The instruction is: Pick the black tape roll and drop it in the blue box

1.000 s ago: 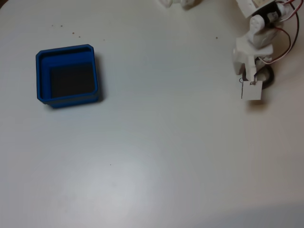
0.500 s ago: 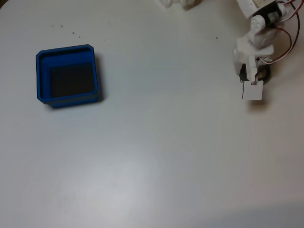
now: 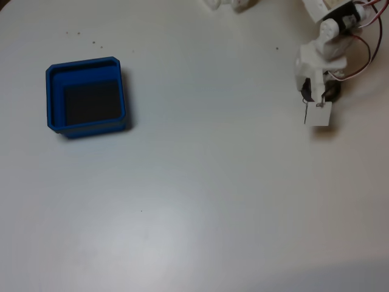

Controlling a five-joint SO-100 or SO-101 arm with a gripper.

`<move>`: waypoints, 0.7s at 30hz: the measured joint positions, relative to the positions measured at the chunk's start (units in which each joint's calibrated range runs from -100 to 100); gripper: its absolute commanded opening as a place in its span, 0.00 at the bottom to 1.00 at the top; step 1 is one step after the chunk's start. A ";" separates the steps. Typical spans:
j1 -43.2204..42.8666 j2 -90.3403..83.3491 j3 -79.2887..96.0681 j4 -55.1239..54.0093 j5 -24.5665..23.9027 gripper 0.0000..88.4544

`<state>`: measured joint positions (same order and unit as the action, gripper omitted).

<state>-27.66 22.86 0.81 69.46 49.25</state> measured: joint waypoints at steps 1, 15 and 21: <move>0.00 -0.51 0.00 0.16 0.08 0.01; 0.00 -2.88 0.00 0.33 0.08 0.01; 0.00 -2.88 0.00 0.33 0.08 0.01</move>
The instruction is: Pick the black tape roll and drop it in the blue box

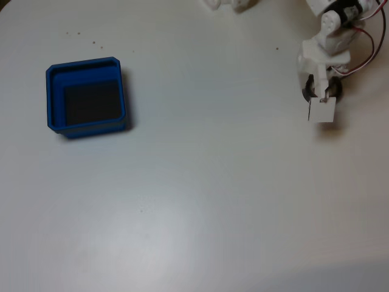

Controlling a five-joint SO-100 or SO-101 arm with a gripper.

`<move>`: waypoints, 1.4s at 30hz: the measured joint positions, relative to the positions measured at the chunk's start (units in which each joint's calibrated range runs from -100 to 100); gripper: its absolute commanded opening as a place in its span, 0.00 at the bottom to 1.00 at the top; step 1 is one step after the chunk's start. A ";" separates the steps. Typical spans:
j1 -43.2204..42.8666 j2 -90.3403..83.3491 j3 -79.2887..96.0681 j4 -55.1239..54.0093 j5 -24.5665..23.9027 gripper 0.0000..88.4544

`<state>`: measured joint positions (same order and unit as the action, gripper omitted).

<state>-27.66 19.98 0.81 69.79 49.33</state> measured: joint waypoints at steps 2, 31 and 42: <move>0.00 0.00 0.00 0.00 0.00 0.01; 0.00 0.00 0.00 0.00 -0.25 0.03; 0.00 0.00 0.00 0.00 -0.25 0.03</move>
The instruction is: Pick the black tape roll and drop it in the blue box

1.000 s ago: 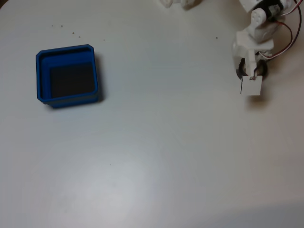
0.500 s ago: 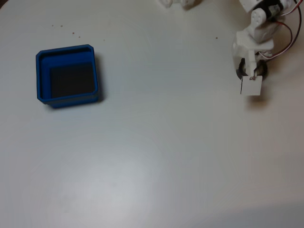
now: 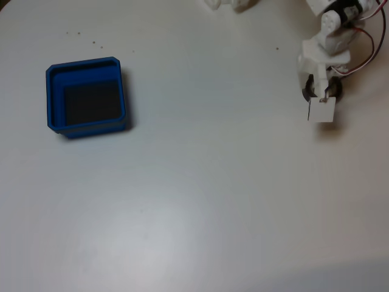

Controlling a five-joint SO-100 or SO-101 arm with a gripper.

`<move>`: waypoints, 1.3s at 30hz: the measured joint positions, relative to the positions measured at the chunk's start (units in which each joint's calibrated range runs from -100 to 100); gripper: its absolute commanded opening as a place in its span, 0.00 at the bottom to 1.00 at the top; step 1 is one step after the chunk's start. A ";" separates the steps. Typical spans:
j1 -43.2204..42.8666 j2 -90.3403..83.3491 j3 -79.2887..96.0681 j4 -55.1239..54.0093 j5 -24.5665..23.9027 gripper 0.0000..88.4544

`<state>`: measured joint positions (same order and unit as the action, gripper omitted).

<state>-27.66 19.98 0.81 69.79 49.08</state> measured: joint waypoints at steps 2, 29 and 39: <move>0.00 0.00 0.00 0.00 0.00 0.03; 0.00 1.95 0.00 -0.16 0.00 0.03; 0.10 3.39 0.00 -0.25 0.00 0.03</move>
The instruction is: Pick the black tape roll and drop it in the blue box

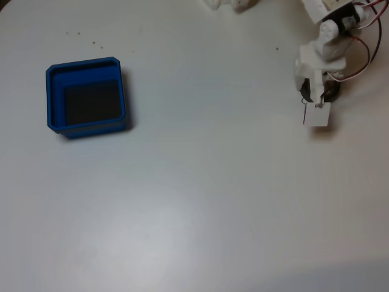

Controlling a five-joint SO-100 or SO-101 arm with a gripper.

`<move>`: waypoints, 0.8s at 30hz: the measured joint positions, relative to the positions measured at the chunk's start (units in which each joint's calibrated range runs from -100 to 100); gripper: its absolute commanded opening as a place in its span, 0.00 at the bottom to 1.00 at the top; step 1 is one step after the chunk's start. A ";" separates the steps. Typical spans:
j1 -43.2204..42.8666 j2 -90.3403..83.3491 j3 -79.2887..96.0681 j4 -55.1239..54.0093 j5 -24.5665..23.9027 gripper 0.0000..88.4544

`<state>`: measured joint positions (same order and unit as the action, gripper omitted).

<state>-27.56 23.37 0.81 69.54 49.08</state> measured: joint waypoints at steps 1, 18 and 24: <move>0.00 0.00 0.00 0.00 0.00 0.03; 0.89 0.00 0.00 2.87 -0.17 0.01; 1.19 -0.08 -1.43 7.64 -0.17 0.01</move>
<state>-26.37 23.29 -0.63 77.18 48.91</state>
